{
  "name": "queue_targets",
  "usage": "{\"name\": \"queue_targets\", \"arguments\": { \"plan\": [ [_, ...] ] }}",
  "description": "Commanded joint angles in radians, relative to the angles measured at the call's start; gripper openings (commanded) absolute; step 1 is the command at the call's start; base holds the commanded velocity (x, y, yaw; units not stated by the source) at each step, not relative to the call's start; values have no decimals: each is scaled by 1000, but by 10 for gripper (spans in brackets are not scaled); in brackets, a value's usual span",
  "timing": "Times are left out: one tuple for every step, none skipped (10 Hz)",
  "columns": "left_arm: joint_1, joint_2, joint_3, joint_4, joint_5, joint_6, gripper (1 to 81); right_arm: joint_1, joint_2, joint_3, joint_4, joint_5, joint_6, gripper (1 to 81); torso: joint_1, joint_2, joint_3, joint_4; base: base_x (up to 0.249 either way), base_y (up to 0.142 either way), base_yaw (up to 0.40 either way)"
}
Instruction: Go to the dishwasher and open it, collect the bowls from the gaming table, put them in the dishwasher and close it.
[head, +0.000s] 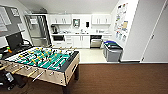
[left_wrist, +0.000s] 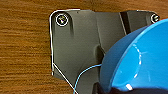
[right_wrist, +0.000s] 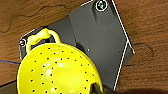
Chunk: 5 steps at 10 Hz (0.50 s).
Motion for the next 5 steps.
{"name": "queue_targets", "arguments": {
  "plan": [
    [-38, -8, -2, -2, 46, -3, 10, 41, -11, 4, -8, -51, -2, 10, 0, 0, 0, 0, 159, -103, 0],
    [-36, -8, -2, -2, 47, -3, 10, 41, -11, 4, -8, -51, -2, 10, 0, 0, 0, 0, 159, -109, 0],
    [-36, -8, -2, -2, 46, -3, 10, 41, -11, 4, -8, -51, -2, 10, 0, 0, 0, 0, 159, -109, 0],
    [-36, -9, -2, -1, 47, -3, 10, 41, -11, 4, -8, -51, -2, 10, 0, 0, 0, 0, 159, -109, 0],
    [-38, -9, -2, -1, 46, -3, 10, 41, -11, 4, -8, -51, -2, 10, 0, 0, 0, 0, 159, -109, 0]
  ]
}}
